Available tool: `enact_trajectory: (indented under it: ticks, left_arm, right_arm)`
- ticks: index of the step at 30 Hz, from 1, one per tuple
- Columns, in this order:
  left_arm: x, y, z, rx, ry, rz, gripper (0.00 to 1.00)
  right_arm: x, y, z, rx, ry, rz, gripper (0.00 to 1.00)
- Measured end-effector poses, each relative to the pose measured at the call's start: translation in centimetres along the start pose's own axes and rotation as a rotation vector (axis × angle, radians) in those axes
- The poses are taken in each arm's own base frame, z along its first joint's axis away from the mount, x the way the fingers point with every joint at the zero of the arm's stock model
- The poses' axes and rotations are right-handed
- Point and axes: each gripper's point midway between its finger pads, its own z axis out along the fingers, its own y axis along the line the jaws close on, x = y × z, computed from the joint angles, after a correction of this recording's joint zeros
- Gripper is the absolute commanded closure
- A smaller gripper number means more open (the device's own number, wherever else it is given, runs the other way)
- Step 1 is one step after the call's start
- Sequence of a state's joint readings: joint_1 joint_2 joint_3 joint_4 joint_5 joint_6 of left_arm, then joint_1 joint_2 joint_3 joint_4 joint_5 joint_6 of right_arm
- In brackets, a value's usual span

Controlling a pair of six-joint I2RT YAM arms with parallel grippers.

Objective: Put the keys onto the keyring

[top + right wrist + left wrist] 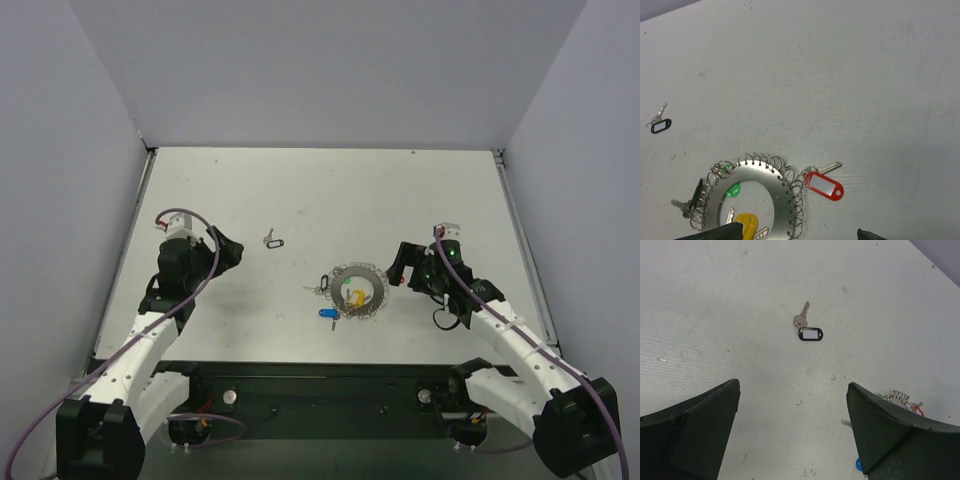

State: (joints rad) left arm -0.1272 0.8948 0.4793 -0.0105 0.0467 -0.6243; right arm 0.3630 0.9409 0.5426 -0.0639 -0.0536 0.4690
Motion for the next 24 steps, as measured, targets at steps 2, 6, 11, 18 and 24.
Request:
enact_trajectory:
  ticks: [2, 6, 11, 18, 24]
  left_arm:
    - [0.2, -0.1, 0.2, 0.005, 0.016, 0.001, 0.03]
    - [0.9, 0.0, 1.1, -0.007, 0.064, 0.0, 0.03]
    - [1.9, 0.0, 2.4, -0.011, 0.132, -0.005, 0.02]
    - [3.7, -2.9, 4.2, -0.005, 0.254, 0.046, 0.02]
    - [4.8, -6.1, 5.2, 0.038, 0.308, 0.091, 0.03]
  right_arm:
    - [0.8, 0.1, 0.2, -0.004, 0.035, -0.002, 0.13]
    - [2.7, 0.7, 0.8, -0.028, 0.118, -0.015, 0.26]
    - [5.2, 1.5, 1.5, -0.061, 0.227, -0.027, 0.46]
    - [6.8, 2.6, 1.5, -0.099, 0.293, -0.009, 0.67]
    - [7.8, 3.6, 1.3, -0.115, 0.325, -0.006, 0.68]
